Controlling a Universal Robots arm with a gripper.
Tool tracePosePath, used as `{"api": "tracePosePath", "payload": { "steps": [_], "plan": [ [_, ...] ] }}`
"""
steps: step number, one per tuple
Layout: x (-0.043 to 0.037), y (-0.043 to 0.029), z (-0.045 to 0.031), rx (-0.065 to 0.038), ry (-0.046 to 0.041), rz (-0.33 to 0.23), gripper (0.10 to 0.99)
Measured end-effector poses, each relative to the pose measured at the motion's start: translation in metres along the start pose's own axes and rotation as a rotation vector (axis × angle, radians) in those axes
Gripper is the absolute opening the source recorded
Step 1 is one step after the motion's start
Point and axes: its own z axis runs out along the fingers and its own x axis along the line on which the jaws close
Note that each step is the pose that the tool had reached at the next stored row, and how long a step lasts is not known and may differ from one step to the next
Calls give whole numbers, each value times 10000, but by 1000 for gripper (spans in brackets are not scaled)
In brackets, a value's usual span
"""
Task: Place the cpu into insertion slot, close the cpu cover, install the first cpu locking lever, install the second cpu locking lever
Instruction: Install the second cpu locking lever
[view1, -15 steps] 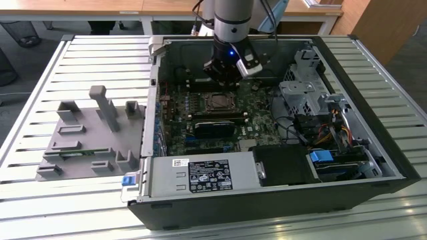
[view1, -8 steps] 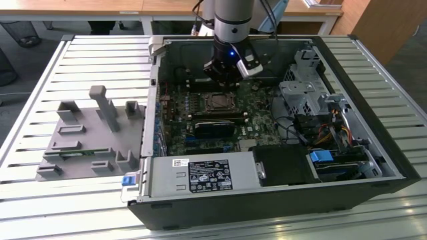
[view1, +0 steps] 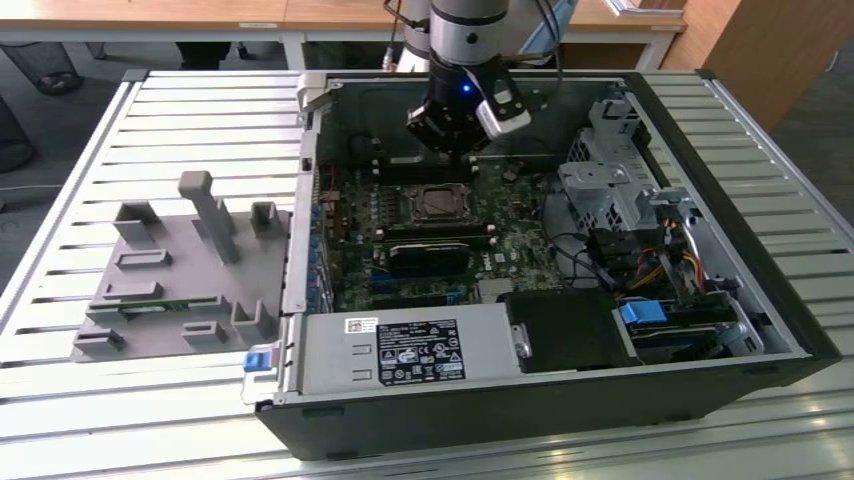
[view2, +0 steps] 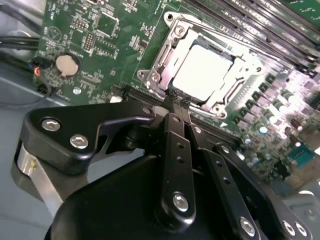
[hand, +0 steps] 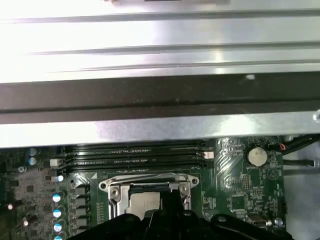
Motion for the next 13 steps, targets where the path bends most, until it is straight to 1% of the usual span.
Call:
{"api": "tracePosePath", "payload": {
  "steps": [3,10,12,13],
  "plan": [
    [-3,-35,-3,0,1,-6,106],
    [-15,-220,-10,2,7,-6,106],
    [-17,-257,-10,-20,25,-4,106],
    [-18,-271,-7,-61,41,-2,106]
  ]
}}
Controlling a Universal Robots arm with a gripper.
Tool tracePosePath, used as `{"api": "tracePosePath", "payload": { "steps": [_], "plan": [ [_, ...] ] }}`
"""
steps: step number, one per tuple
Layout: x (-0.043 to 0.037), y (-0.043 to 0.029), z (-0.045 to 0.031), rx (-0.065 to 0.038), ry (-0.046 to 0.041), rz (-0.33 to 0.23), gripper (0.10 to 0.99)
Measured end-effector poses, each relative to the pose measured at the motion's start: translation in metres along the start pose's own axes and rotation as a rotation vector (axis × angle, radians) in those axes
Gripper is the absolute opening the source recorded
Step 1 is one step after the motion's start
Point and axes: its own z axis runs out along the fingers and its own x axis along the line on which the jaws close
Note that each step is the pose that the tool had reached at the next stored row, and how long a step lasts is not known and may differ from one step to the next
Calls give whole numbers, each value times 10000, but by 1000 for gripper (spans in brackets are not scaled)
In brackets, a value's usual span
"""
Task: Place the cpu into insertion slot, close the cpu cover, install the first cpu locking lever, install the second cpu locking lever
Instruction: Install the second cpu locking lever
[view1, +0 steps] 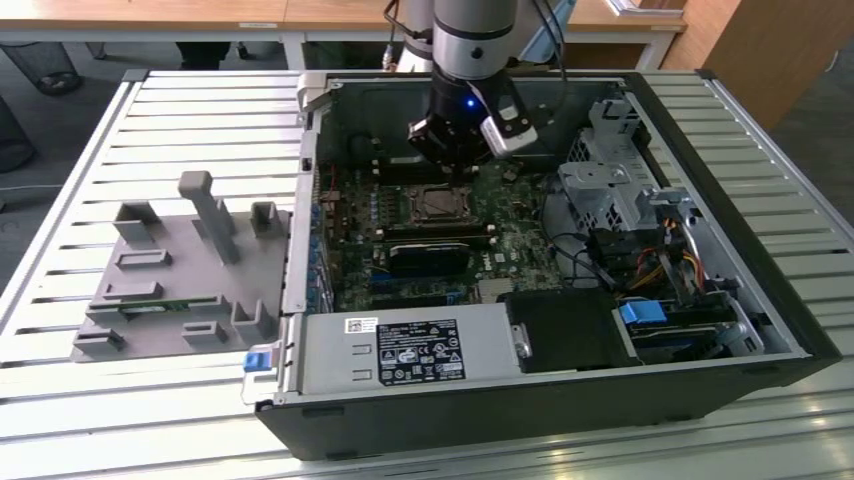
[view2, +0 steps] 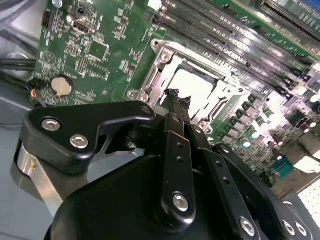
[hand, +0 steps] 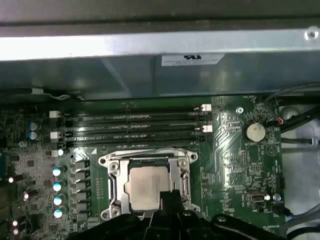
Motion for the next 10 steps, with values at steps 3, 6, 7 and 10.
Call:
{"api": "tracePosePath", "payload": {
  "steps": [3,6,7,10],
  "plan": [
    [-2,-44,10,-178,25,8,106],
    [-8,-123,17,-266,31,9,106],
    [-10,-154,19,-290,31,10,106],
    [-16,-251,22,-347,35,13,106]
  ]
}}
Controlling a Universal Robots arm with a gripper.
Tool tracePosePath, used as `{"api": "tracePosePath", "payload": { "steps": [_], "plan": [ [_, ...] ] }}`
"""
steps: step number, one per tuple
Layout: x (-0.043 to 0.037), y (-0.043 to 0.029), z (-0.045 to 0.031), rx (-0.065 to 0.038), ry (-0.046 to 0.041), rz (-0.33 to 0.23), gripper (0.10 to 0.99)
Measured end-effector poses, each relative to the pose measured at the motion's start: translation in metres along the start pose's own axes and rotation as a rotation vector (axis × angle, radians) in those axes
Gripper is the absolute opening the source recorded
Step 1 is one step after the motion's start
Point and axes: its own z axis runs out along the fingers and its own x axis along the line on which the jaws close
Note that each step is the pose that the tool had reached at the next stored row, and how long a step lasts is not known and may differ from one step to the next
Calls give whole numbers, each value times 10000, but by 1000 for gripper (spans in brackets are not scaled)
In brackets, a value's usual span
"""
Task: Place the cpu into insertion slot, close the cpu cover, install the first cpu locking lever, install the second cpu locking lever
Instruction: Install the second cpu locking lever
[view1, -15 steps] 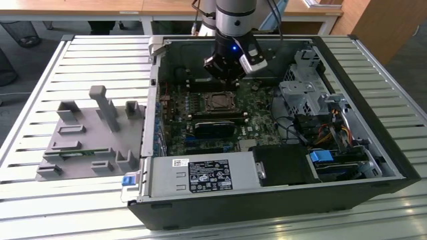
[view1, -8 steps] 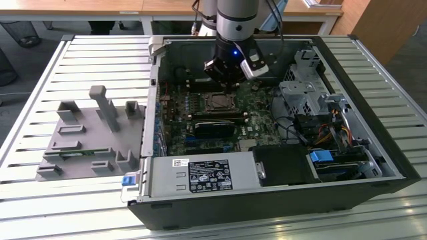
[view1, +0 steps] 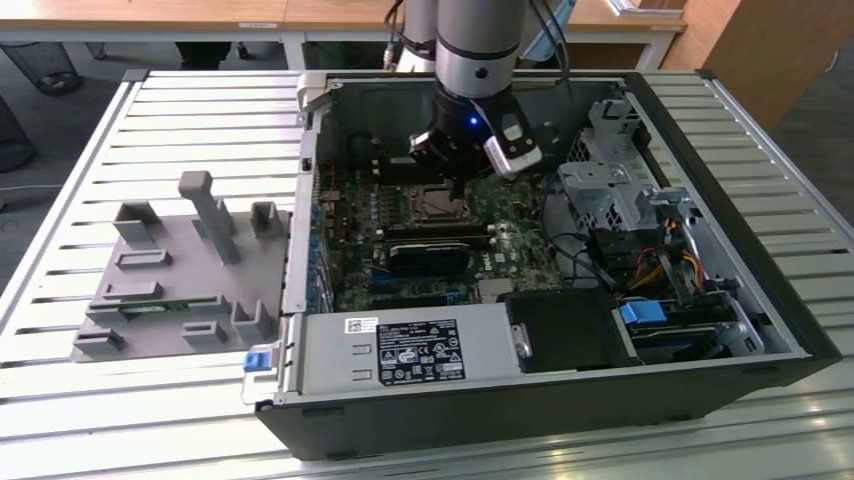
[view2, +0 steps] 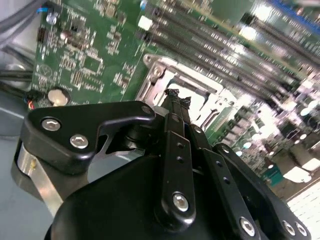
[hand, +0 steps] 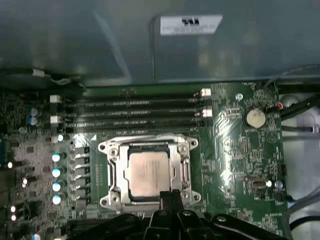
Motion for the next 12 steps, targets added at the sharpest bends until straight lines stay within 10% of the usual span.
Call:
{"api": "tracePosePath", "payload": {
  "steps": [12],
  "plan": [
    [22,-157,11,-42,3,1,106]
  ]
}}
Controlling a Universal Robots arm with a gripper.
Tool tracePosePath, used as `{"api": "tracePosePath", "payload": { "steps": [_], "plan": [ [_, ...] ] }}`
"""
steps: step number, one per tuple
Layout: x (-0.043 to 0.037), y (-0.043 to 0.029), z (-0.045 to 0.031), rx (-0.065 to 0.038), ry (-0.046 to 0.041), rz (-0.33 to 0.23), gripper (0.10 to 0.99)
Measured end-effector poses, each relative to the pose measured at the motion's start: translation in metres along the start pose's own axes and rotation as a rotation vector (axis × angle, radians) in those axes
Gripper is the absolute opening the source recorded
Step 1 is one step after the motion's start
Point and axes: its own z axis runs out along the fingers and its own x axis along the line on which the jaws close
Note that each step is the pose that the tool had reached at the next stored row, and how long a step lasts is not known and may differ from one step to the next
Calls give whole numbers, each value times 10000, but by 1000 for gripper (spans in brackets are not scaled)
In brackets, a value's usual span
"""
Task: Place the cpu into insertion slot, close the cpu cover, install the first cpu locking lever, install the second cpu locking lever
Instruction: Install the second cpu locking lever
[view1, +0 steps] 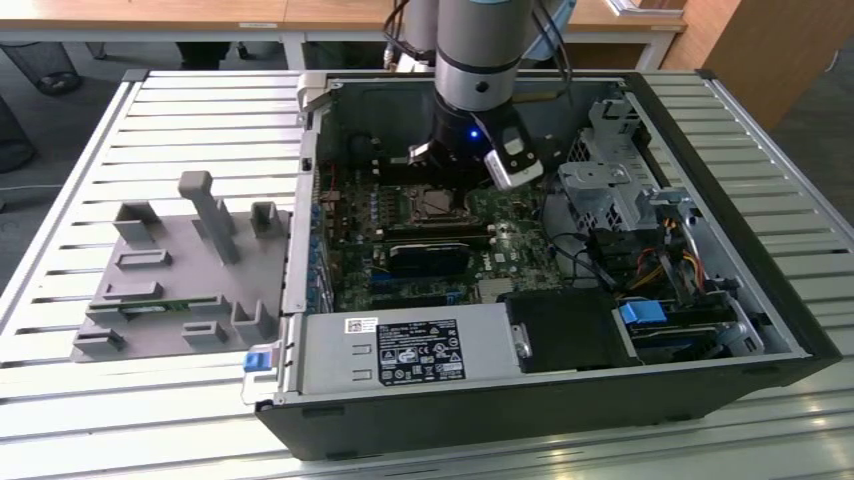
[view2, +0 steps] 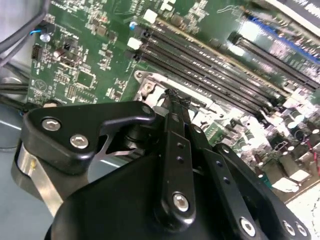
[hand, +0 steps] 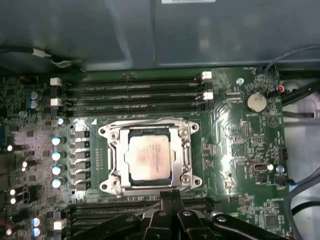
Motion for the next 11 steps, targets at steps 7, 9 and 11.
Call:
{"api": "tracePosePath", "payload": {
  "steps": [7,9,11],
  "plan": [
    [177,-60,-5,-11,1,-2,106],
    [230,-64,-4,-13,1,-2,106],
    [266,-67,1,-16,0,-1,106]
  ]
}}
